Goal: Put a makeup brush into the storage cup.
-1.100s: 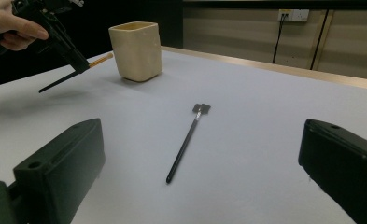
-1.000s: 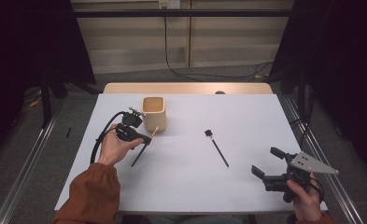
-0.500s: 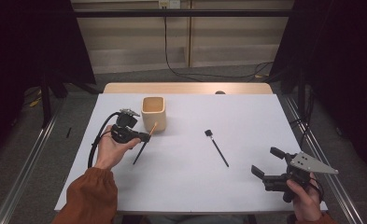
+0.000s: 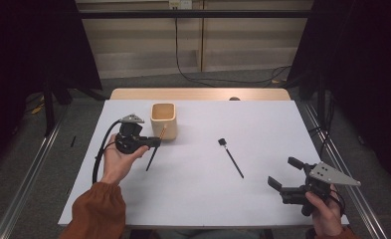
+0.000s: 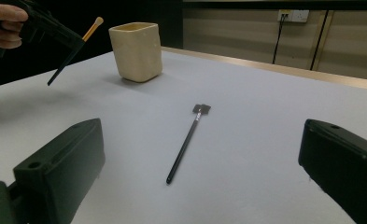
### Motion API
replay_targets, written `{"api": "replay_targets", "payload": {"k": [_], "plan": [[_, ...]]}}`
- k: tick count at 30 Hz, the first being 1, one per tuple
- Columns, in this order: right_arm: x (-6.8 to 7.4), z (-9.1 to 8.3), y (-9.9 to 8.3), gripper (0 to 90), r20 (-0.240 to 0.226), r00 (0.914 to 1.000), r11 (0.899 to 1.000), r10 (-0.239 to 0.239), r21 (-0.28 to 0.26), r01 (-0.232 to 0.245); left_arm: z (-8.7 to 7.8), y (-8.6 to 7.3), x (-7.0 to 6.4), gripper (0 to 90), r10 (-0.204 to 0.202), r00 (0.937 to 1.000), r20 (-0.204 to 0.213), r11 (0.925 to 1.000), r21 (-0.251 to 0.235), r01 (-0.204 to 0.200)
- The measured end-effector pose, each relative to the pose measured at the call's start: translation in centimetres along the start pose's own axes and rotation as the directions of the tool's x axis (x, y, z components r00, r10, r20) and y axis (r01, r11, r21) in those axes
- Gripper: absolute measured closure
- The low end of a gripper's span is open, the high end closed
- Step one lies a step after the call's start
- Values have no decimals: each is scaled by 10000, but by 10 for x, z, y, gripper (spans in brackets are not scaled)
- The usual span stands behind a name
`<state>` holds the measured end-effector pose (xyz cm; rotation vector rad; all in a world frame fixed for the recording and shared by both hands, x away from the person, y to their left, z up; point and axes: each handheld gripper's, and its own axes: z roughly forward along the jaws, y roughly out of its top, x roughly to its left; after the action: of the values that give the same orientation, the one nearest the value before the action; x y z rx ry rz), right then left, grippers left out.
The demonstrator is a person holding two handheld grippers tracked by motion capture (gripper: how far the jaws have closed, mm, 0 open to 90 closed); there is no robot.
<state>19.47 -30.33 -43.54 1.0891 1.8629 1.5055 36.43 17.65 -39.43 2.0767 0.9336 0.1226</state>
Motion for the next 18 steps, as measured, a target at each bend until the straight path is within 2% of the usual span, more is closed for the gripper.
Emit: {"api": "replay_targets", "payload": {"k": [8, 11, 18], "plan": [[0, 0, 0, 0, 1, 10000, 10000, -17, 5, 17, -7, 0, -1, 839, -82, 10000, -15, 9975, -703, 81], [0, 0, 0, 0, -1, 10000, 10000, -14, 4, 14, -8, 0, -1, 839, 44, 9999, -116, 9962, -871, -54], [0, 0, 0, 0, 4, 10000, 10000, -6, -2, 6, -13, 1, -3, 839, -14, 9999, -151, 9888, -1490, -8]]}}
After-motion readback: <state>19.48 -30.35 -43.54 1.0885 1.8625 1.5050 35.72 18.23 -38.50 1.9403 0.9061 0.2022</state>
